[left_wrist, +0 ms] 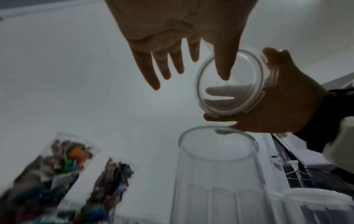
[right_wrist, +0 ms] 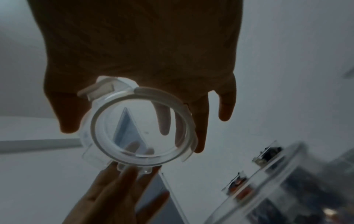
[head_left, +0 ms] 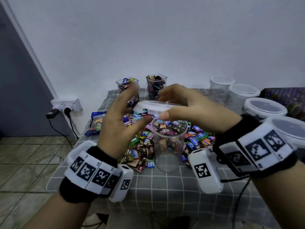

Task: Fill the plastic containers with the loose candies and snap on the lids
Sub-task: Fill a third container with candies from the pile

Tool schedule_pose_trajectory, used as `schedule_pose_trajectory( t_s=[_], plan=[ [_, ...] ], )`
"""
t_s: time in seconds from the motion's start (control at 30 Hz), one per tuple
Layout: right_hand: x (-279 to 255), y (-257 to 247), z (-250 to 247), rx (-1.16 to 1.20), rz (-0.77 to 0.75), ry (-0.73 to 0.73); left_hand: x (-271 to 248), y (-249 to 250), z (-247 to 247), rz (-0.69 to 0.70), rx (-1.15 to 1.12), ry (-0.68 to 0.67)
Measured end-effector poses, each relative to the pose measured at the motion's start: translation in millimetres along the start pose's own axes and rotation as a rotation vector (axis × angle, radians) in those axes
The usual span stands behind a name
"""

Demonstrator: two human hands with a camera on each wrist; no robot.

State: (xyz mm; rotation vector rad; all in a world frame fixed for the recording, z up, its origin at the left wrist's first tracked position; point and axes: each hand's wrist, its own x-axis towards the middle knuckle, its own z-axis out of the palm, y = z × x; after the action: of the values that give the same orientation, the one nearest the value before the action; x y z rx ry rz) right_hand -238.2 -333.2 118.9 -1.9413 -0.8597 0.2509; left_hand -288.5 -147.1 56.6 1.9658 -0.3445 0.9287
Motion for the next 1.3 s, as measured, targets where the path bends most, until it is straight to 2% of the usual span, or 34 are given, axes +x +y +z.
schedule_pose_trajectory(
  t_s=[0.07, 0.1, 0.17, 0.23, 0.3, 0.37, 0.43, 0.57, 0.63, 0.7, 0.77, 0.9, 1.07, 1.2, 1.3],
  plan=[
    [3, -6, 13, -0.014, -0.021, -0.060, 4, 5, -12, 0.163, 0.120, 0.043],
    [5, -8, 18, -0.028, -0.028, -0.078, 4, 6, -19, 0.192, 0.168, 0.065],
    [5, -10, 25, -0.066, -0.045, -0.074, 0, 2, -36, 0.145, 0.235, 0.118],
    [3, -8, 25, -0.163, -0.064, -0.013, -5, -7, -56, -0.030, 0.225, 0.175],
    [1, -1, 19, -0.353, -0.030, 0.044, -11, -27, -82, -0.255, 0.226, 0.177],
    [-2, 10, 14, -0.554, 0.025, 0.039, -20, -51, -108, -0.453, 0.305, 0.184],
    [-4, 24, 11, -0.649, 0.087, 0.000, -33, -76, -126, -0.632, 0.328, 0.216],
    [-9, 42, 12, -0.444, 0.192, -0.034, -53, -112, -136, -0.965, 0.319, 0.144],
    [-13, 47, 12, -0.322, 0.211, -0.018, -59, -123, -134, -1.062, 0.296, 0.125],
    [-15, 53, 13, -0.247, 0.229, 0.012, -63, -135, -134, -1.077, 0.388, 0.090],
    [-16, 58, 15, -0.193, 0.235, 0.046, -65, -144, -133, -1.059, 0.592, 0.011],
    [-15, 69, 19, -0.122, 0.212, 0.102, -62, -137, -127, -1.044, 0.852, -0.100],
    [-15, 75, 20, -0.086, 0.193, 0.098, -55, -120, -122, -1.044, 0.889, -0.100],
    [-16, 77, 10, -0.055, 0.148, 0.011, -40, -99, -115, -0.897, 0.921, -0.097],
    [-15, 80, -4, -0.026, 0.156, 0.037, -22, -80, -96, -0.775, 0.833, -0.112]
  ],
)
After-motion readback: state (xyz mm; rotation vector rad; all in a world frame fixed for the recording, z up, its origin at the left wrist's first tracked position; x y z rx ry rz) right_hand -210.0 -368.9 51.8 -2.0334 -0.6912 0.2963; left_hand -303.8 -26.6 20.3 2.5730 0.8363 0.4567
